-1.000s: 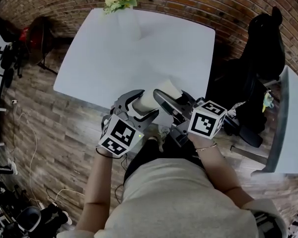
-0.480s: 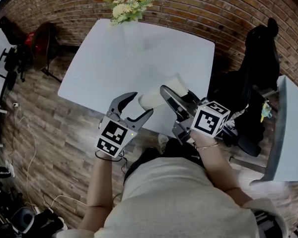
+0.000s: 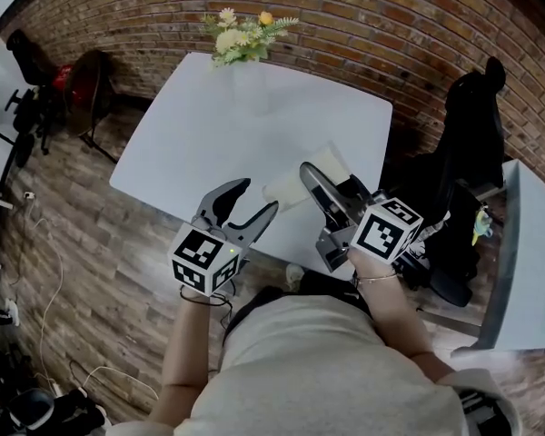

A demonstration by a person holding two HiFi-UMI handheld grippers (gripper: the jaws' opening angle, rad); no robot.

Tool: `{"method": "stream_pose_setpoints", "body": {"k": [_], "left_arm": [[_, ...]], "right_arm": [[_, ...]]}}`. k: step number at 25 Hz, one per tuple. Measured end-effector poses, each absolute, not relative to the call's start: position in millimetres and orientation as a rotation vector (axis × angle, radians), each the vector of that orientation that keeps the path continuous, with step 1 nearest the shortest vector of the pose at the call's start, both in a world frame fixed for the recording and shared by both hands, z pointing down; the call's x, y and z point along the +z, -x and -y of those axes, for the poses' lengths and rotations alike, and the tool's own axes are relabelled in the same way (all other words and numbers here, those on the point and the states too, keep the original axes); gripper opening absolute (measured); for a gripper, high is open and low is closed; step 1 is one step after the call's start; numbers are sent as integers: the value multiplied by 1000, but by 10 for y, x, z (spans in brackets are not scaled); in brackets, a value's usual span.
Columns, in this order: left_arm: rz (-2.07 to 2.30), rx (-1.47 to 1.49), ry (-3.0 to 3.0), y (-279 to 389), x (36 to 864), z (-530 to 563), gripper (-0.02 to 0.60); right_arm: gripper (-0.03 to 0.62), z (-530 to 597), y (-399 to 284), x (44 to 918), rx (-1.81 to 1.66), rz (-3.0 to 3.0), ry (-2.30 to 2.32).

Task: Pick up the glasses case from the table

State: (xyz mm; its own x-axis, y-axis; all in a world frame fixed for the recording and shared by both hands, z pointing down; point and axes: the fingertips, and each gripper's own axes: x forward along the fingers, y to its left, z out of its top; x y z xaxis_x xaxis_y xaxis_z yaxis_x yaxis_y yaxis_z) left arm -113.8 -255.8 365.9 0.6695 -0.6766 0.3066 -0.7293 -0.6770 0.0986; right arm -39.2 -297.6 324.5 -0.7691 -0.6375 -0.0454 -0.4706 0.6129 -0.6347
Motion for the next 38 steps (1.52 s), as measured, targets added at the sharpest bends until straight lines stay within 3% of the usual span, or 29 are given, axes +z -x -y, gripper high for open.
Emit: {"method": "stream_pose_setpoints", "body": {"k": [9, 18, 27, 38], "left_arm": [[1158, 185, -2586, 1166, 3522, 2558, 154], [1138, -39, -2507, 1196, 3464, 2569, 95], [1109, 21, -2413, 1183, 3684, 2532, 27], [1178, 298, -2268, 1313, 4159, 2527, 15]], "right_arm": [[155, 2956, 479, 3218, -858, -2634, 902], [155, 2866, 486, 3350, -878, -2676, 926], [155, 2770, 559, 3426, -888, -2708, 916], [155, 2755, 573, 3527, -860, -2790, 920]]}}
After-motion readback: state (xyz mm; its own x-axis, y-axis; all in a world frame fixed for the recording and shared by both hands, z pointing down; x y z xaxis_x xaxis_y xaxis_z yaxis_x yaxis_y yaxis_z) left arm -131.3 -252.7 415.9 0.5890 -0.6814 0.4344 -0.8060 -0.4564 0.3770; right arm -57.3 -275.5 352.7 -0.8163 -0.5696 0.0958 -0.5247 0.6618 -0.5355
